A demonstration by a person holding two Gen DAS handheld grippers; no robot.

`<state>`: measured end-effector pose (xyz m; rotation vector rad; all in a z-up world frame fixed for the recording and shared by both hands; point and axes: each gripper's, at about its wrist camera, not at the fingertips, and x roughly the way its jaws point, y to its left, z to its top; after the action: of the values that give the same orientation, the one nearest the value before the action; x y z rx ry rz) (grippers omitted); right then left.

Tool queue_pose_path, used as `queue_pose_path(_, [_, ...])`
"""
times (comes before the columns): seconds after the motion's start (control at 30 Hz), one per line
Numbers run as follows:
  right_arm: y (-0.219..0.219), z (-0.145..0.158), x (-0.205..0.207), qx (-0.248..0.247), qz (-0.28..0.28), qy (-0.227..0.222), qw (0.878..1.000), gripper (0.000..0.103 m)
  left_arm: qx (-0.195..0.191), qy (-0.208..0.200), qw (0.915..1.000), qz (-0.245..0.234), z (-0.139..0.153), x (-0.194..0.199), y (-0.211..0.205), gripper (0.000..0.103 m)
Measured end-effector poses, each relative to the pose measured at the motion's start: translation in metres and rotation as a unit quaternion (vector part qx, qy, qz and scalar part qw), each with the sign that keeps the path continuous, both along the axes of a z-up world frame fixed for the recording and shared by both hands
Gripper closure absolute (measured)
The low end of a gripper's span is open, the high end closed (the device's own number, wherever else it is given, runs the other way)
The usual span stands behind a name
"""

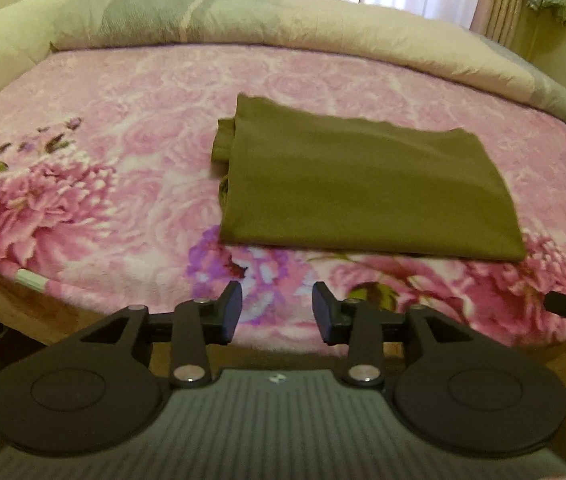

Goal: Fold clothes
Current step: 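Lay the folded shirt down, open both grippers and lift them away, then hold both open grippers above the folded olive shirt and approach its edge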

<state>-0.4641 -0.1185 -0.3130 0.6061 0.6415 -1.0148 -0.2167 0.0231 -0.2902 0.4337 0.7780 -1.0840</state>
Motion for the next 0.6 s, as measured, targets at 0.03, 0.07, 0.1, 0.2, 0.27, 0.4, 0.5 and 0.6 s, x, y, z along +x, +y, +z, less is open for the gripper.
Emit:
queue_pose_path(0.03, [0.004,0.005,-0.002,-0.006,-0.001,0.0,1.0,0.055,-0.007,-0.004,1.0,0.001,0.006,-0.004,0.005,0.065])
queue_pose_path(0.07, [0.009,0.011,-0.004,-0.012,-0.002,0.0,1.0,0.055,-0.013,-0.008,0.9999,0.001,0.012,-0.008,0.011,0.063])
queue_pose_path(0.1, [0.013,0.016,-0.006,-0.018,-0.003,-0.002,1.0,0.055,-0.02,-0.013,0.9997,0.001,0.018,-0.011,0.016,0.061])
queue_pose_path(0.2, [0.023,0.029,-0.013,-0.028,0.0,-0.011,1.0,0.046,-0.037,-0.021,0.9991,0.001,0.032,-0.02,0.029,0.058])
queue_pose_path(0.27, [0.032,0.037,-0.017,-0.044,-0.001,-0.019,0.999,0.01,-0.043,-0.025,0.9987,0.0,0.038,-0.024,0.036,0.057])
queue_pose_path(0.4, [0.046,0.051,-0.023,-0.069,-0.008,-0.032,0.997,0.01,-0.049,-0.038,0.9981,-0.003,0.047,-0.031,0.046,0.052])
queue_pose_path(0.5, [0.051,0.057,-0.026,-0.071,-0.016,-0.034,0.997,0.01,-0.053,-0.046,0.9975,-0.004,0.051,-0.035,0.051,0.05])
queue_pose_path(0.6, [0.055,0.062,-0.027,-0.077,-0.022,-0.03,0.996,0.01,-0.055,-0.05,0.9972,-0.004,0.053,-0.035,0.054,0.049])
